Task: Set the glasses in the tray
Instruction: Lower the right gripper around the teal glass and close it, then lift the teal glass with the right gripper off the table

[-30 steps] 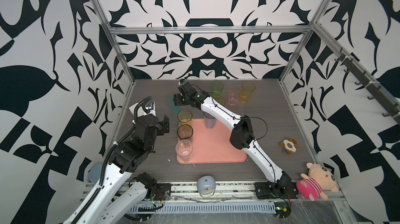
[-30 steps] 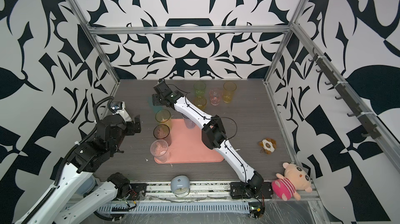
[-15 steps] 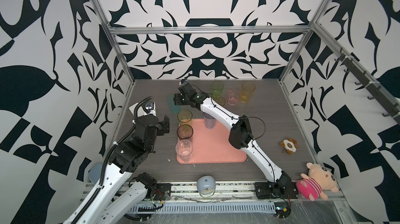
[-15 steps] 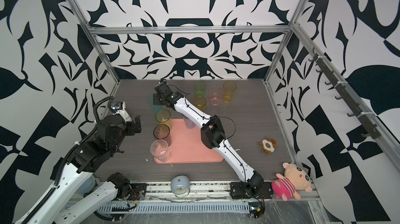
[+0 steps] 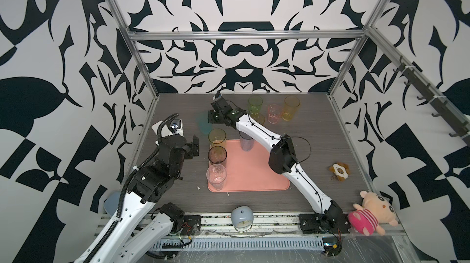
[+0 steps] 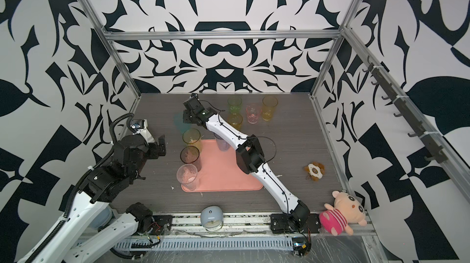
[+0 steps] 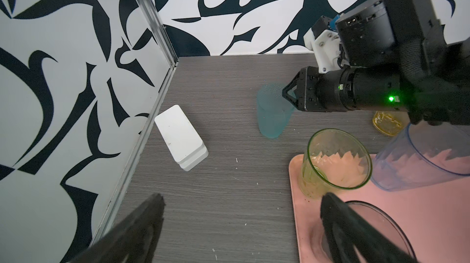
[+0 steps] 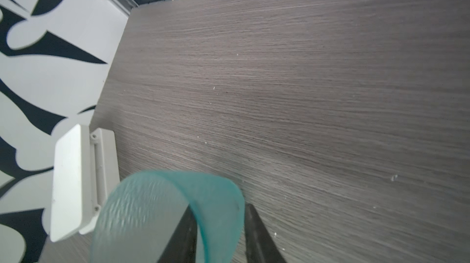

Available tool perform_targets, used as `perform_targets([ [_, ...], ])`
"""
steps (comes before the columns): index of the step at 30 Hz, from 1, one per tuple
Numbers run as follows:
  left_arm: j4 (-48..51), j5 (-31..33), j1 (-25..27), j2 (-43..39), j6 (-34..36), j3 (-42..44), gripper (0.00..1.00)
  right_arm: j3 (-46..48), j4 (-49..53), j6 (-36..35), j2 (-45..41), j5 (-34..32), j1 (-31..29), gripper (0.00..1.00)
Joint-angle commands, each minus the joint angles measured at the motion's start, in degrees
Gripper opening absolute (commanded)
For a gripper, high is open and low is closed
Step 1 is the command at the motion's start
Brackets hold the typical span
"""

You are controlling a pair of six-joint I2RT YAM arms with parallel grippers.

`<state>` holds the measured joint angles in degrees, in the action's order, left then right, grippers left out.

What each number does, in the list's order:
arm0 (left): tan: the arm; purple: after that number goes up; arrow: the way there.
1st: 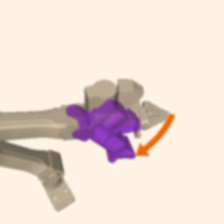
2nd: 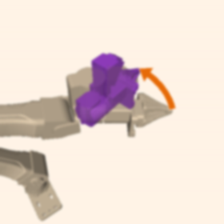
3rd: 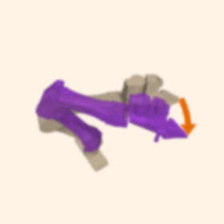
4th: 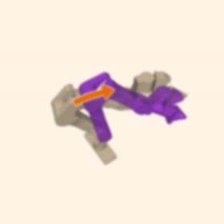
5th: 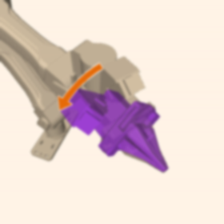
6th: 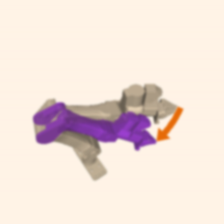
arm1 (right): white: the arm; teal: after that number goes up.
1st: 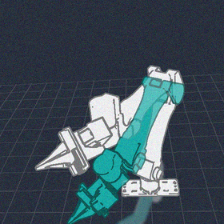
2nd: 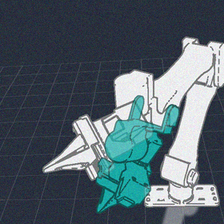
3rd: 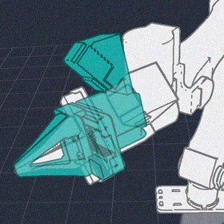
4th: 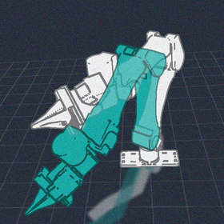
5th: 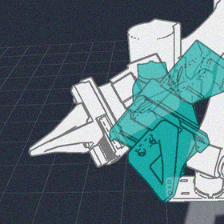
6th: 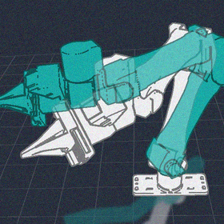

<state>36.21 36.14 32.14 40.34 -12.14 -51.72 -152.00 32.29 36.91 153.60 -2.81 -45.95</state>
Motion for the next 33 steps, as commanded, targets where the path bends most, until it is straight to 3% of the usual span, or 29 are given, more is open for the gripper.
perform_targets([
  [1,-0.9,0.0,-0.2,-0.3,-0.2,1.1,1.0,-2.1,-0.6,-0.2,-2.1,0.0,0.3,0.27],
  [14,-0.9,-0.4,-0.2,-0.3,-0.2,1.2,0.99,-0.8,-0.7,-2.2,-2.9,0.1,0.3,0.16],
  [22,-0.9,-0.7,-0.2,0.1,-0.1,1.1,0.99,-0.7,-0.4,-4.3,-4.3,-0.5,0.7,0.0],
  [33,-0.9,-0.9,-0.2,-0.1,-0.1,1.1,0.99,-0.2,-0.7,-5.7,-6.8,-1.4,0.8,0.0],
])
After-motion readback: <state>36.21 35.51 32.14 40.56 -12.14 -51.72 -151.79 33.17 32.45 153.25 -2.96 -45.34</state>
